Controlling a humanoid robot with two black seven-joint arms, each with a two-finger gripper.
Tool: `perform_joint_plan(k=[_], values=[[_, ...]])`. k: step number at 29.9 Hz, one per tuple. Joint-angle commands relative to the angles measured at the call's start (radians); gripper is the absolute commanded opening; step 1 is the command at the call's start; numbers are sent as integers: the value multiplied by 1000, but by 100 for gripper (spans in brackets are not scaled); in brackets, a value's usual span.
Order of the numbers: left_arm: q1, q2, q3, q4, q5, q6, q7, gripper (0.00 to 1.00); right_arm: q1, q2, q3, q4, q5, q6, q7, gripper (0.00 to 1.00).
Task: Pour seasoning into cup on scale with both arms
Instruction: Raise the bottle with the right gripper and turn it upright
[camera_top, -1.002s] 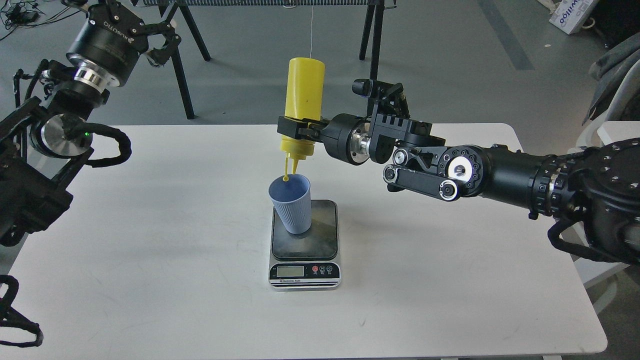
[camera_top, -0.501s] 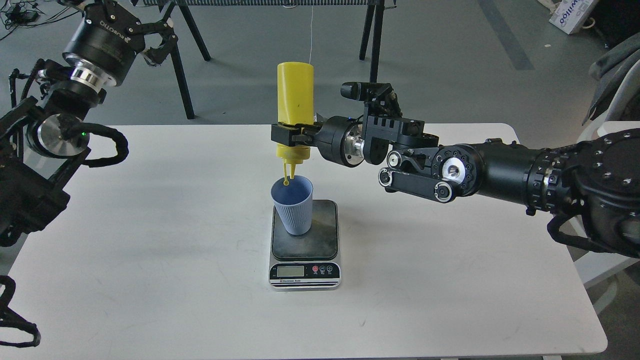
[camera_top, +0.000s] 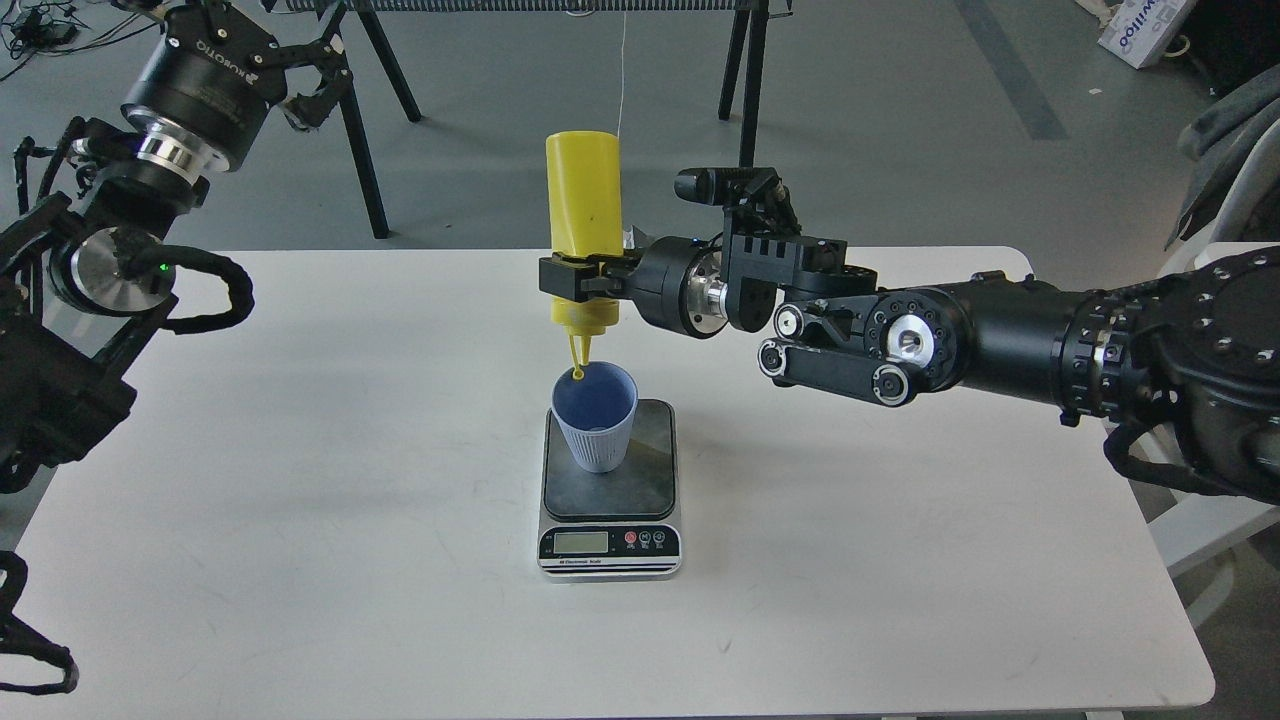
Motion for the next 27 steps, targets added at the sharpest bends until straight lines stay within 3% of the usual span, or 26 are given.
perform_joint_plan(k=[1,11,15,19,27], values=[[0,2,0,0,0,-1,0,100,29,-50,29,45,13,-1,-1,32],[0,4,0,0,0,-1,0,100,-32,-354,250,255,337,15,4,33],[0,2,0,0,0,-1,2,100,-195,-483,418,323,457,26,1,33],[0,-1,2,0,2,0,2,100,-399,-558,627,361,576,115,0,33],[0,2,2,0,2,0,2,100,-840,-564,989,392,966,311,8,32]])
